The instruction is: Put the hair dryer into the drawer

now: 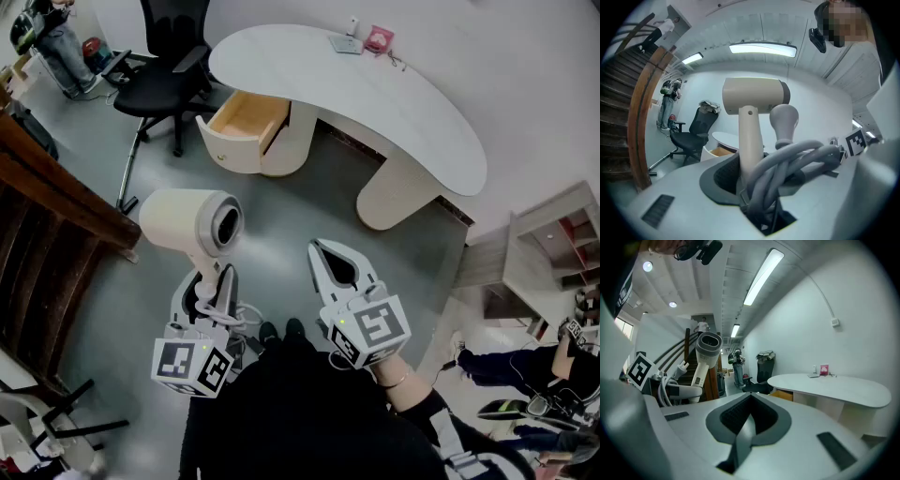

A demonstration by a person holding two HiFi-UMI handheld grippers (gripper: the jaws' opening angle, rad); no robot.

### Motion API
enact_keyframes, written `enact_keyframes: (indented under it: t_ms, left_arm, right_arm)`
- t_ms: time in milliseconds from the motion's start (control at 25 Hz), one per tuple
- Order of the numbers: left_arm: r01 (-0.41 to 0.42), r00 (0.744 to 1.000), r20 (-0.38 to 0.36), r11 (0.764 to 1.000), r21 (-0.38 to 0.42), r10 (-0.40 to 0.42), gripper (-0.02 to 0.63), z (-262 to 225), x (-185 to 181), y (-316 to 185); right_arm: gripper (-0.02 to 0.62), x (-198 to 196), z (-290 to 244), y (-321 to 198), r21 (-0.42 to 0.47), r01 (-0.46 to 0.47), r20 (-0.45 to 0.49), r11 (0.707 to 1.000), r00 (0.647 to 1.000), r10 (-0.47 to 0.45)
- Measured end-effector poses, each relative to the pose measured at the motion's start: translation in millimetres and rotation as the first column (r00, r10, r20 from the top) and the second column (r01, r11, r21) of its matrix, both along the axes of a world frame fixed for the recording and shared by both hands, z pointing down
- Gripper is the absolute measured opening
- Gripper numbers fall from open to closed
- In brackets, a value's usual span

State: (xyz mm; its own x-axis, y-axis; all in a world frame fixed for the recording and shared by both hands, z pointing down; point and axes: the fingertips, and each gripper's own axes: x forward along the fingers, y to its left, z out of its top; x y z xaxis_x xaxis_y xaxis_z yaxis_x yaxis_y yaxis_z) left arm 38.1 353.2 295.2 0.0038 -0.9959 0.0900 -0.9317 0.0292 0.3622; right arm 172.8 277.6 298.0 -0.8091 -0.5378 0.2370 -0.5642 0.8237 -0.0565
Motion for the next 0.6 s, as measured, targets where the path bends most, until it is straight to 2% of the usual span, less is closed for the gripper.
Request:
enact_keyframes:
  t_ms: [200,600]
  left_arm:
    - [0.011,1.0,-0.018,1.0,-0.007,-0.011,0.167,2.0,1.1,-0.5]
    - [0.021,1.0,-0.009,1.0,-0.013,-0.021,0.167,1.5,11.3,-3.3]
  right_arm:
    - [0.002,9.5,1.1,-5.0,-0.005,-0.012,0.003,1.0,1.0,0.012]
    - [0.002,24.2,2.0,-11.2,-0.009,-0.016,0.007,1.0,1.0,0.016]
